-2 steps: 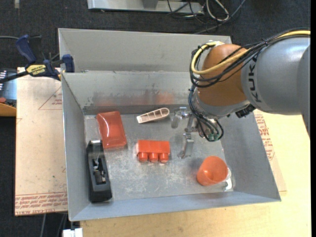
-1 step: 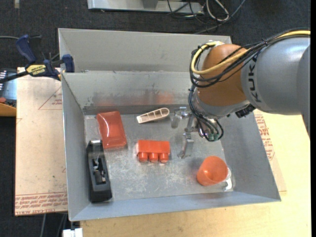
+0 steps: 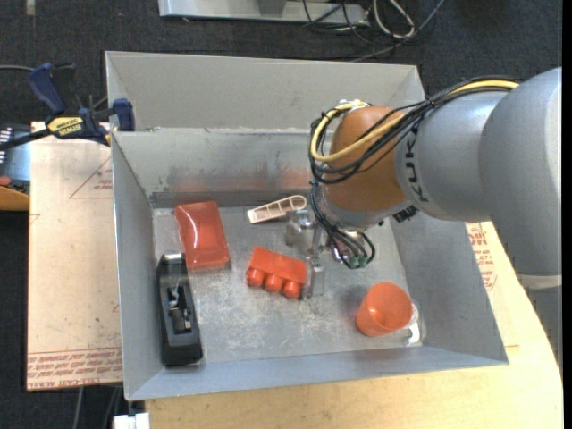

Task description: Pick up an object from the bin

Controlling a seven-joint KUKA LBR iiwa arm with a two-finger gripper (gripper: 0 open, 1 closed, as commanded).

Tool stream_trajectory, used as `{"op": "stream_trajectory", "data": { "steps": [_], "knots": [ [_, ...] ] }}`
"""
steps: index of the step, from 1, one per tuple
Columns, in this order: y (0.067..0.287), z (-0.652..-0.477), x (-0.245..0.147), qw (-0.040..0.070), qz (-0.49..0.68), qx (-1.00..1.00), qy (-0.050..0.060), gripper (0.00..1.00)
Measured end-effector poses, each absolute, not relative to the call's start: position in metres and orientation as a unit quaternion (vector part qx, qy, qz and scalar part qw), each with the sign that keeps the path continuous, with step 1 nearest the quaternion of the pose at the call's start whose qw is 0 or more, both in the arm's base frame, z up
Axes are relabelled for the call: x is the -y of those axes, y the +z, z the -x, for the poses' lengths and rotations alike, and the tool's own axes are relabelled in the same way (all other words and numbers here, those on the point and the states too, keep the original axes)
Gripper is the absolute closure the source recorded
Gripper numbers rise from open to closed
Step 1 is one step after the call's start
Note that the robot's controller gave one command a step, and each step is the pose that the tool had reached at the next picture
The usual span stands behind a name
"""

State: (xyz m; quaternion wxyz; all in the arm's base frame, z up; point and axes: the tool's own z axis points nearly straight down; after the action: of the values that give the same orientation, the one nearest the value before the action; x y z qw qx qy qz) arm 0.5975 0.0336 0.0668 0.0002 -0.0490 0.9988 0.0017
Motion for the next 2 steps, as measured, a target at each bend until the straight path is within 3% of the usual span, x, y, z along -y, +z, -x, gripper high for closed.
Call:
{"op": "stream_trajectory", "data": {
  "steps": [1, 2],
  "knots": [
    [0.071, -0.624, -0.036, 0.003, 0.014, -1.0, 0.001, 0.0],
    [0.07, -0.569, -0.066, 0.0, 0.017, -1.0, 0.003, 0.0]
  ]
}}
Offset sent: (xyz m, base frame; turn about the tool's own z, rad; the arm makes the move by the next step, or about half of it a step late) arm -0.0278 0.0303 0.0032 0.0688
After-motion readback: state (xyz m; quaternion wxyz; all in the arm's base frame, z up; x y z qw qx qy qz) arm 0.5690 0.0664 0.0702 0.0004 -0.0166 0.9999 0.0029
